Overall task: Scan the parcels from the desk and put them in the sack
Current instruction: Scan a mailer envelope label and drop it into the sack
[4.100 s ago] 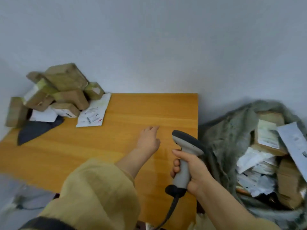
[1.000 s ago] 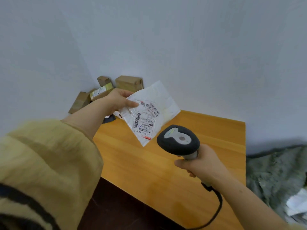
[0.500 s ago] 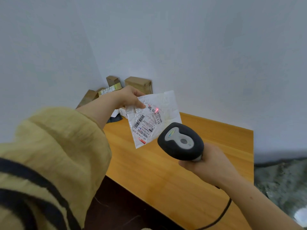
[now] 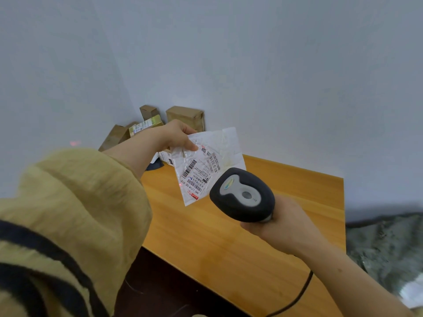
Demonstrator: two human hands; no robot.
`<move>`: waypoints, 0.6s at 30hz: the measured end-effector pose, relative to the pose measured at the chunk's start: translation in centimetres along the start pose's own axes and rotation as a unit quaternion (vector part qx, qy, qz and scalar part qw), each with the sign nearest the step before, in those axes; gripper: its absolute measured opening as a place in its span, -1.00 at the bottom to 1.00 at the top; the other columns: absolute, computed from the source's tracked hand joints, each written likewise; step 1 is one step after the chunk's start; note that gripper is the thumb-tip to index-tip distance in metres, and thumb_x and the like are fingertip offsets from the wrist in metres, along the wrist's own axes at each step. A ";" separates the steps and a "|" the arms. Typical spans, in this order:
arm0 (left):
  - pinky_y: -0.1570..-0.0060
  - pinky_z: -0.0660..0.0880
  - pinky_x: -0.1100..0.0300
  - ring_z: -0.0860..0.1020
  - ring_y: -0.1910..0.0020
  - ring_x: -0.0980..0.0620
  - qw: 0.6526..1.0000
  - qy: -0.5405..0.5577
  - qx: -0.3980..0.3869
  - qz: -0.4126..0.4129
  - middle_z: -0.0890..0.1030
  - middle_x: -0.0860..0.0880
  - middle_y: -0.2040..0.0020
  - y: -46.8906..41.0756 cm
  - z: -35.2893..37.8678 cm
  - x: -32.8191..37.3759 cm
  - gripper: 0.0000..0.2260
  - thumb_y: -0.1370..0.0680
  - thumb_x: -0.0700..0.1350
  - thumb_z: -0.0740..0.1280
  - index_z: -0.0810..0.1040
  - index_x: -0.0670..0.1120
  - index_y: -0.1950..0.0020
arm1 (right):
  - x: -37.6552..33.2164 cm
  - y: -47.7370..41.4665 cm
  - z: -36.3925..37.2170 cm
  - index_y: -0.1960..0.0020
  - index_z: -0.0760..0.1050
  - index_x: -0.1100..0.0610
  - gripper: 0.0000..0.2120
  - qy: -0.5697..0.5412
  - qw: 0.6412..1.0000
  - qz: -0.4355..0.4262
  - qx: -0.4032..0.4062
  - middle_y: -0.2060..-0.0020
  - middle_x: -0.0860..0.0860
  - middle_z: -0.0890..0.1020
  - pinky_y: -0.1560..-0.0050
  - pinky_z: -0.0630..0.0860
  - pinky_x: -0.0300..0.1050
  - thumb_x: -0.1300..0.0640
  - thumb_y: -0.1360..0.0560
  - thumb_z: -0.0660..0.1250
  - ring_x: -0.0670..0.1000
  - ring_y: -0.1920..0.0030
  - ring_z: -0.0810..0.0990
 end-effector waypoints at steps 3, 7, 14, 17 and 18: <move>0.16 0.63 0.12 0.64 0.12 -0.03 1.000 0.002 -0.004 -0.004 0.65 -0.06 0.06 -0.6 0.3 0.1 -0.68 -0.43 -0.33 0.45 0.62 -0.10 -0.16 | 0.2 -0.3 -0.1 0.03 0.50 -0.04 -0.85 0.004 1.000 0.011 -0.001 0.16 -0.12 0.62 0.00 0.59 0.01 0.02 -0.44 0.42 -0.06 0.09 0.60; 0.17 0.64 0.09 0.65 0.12 -0.04 1.000 0.020 -0.013 -0.010 0.67 -0.08 0.04 -1.7 1.0 0.4 -0.70 -0.44 -0.33 0.43 0.62 -0.11 -0.15 | 0.7 -0.8 -0.1 0.08 0.50 0.00 -0.85 -0.049 0.998 0.024 -0.002 0.26 -0.05 0.63 0.11 0.61 -0.04 0.06 -0.43 0.45 -0.04 0.21 0.61; 0.11 0.62 -0.13 0.68 0.11 -0.15 0.980 0.151 -0.120 -0.038 0.70 -0.15 0.08 -5.0 5.6 0.8 -0.70 -0.48 -0.39 0.35 0.59 -0.12 -0.16 | 7.8 -2.1 -0.5 0.00 0.57 0.21 -0.85 -0.443 0.867 0.166 0.156 0.24 0.18 0.67 0.25 0.62 0.02 0.24 -0.44 0.45 0.12 0.30 0.58; 0.16 0.64 0.07 0.68 0.17 -0.05 0.956 0.216 -0.199 -0.021 0.70 -0.12 0.09 -6.3 10.1 2.2 -0.69 -0.50 -0.43 0.28 0.57 -0.14 -0.15 | 13.2 -1.2 -1.1 -0.08 0.55 0.23 -0.75 -0.551 0.755 0.250 0.252 0.10 0.22 0.57 0.23 0.65 0.09 0.27 -0.43 0.46 0.17 0.11 0.58; 0.14 0.64 0.06 0.68 0.14 -0.06 0.946 0.227 -0.231 -0.018 0.70 -0.14 0.05 -6.9 12.2 3.1 -0.69 -0.50 -0.43 0.27 0.57 -0.14 -0.16 | 15.0 -0.3 -1.4 -0.10 0.54 0.23 -0.73 -0.569 0.721 0.273 0.285 0.07 0.24 0.55 0.21 0.65 0.11 0.26 -0.42 0.47 0.18 0.07 0.57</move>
Point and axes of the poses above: each hand's wrist, its own y-axis away from the middle knuckle, its own z-axis out of the palm, x = y × z, the point moved 1 cm from there along -y, towards the middle knuckle
